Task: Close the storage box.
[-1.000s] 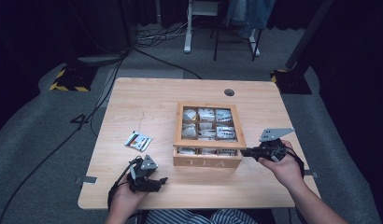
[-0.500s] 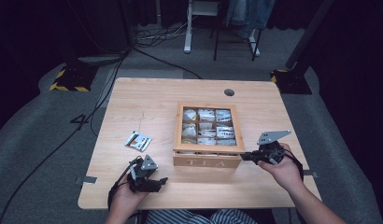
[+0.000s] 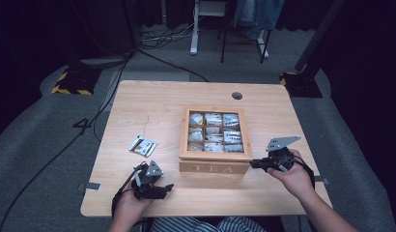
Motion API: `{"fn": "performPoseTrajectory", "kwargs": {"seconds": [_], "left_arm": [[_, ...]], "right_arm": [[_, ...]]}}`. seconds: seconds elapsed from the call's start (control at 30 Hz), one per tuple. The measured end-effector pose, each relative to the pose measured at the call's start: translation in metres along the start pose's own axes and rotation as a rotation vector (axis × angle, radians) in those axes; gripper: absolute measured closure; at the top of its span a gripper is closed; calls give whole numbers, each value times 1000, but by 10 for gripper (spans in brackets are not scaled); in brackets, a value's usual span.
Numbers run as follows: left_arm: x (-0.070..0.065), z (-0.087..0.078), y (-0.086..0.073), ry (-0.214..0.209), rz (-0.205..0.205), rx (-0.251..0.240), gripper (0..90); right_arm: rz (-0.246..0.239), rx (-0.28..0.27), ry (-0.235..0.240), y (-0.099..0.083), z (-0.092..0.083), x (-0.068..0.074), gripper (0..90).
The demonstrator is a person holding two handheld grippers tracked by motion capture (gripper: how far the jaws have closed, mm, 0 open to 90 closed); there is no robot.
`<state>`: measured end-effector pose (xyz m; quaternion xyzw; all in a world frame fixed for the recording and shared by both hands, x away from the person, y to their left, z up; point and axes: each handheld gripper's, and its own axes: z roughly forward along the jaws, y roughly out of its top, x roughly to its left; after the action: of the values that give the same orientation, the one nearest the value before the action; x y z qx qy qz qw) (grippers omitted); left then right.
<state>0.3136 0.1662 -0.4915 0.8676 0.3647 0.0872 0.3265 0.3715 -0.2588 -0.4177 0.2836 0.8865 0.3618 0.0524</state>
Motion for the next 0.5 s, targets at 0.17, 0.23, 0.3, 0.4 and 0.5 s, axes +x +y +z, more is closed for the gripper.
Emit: {"fn": "performPoseTrajectory", "kwargs": {"seconds": [0.17,0.23,0.3,0.4,0.5], "left_arm": [[0,0,0,-1,0,-1,367],[0,0,0,-1,-1,-2,366],[0,0,0,-2,-2,-2,366],[0,0,0,-3,-2,-4,366],[0,0,0,-5,-5,-5,366]], "right_arm": [[7,7,5,-3,2,-1,900],[7,10,6,-3,2,-1,900],[6,15,7,-5,2,-2,900],[9,22,4,-10,3,-2,900],[17,12,3,-13,1,-4,900]]}}
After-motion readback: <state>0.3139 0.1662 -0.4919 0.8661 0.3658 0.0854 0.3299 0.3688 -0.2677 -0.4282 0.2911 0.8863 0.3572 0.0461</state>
